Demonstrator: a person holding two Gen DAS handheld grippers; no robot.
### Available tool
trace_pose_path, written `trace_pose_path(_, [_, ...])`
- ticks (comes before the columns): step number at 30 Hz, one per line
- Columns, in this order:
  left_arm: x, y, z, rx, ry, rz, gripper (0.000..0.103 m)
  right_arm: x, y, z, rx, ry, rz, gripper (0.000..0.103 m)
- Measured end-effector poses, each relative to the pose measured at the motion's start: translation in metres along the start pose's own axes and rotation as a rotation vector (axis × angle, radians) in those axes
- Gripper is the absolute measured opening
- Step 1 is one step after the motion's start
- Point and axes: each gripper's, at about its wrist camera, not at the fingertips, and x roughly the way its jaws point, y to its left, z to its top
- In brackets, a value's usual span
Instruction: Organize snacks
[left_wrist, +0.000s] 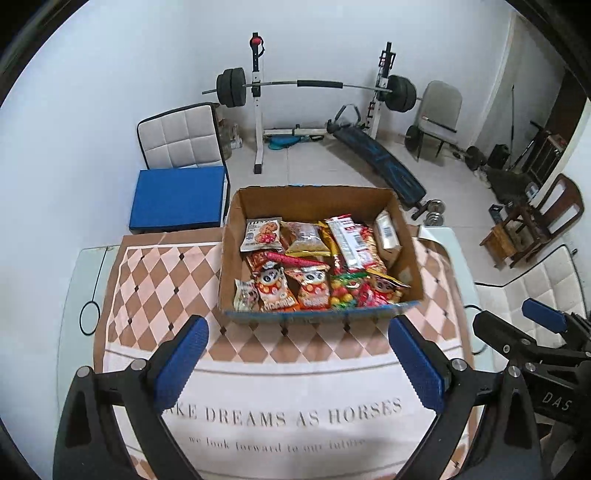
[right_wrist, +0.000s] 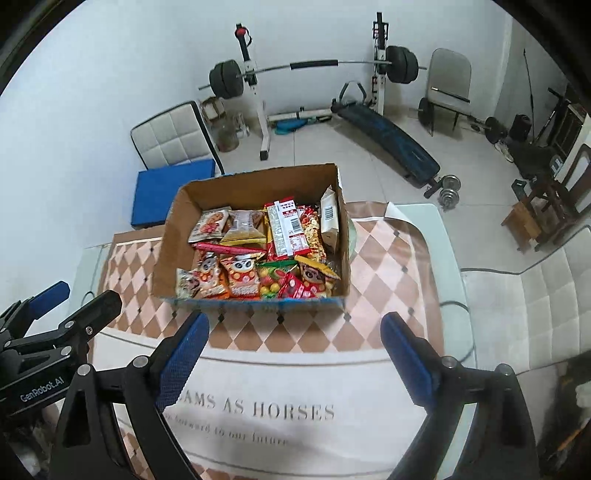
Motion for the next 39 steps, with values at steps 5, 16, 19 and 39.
trace_pose_path(5, [-0.035,-0.001,-0.017,0.001,-0.023,0.008,0.1,-0.05,0.001,-0.026,0.013,-0.047,-0.007,0.096])
trace_pose_path(16, [-0.089,0.0,-0.049,0.003,-0.07,0.015,0.1,-0.127,0.004,-0.069,0.014,-0.118,-0.063,0.097])
trace_pose_path(19, [-0.094,0.003,-0.051,-0.013,-0.078,0.008,0.1,-0.138,0.006,-0.077,0.014,-0.126,-0.068,0.097])
trace_pose_path(39, [-0.055,0.007,-0.024,-0.001,-0.161,0.064,0.103,-0.11,0.015,-0.042,-0.007,-0.2,-0.136,0.1])
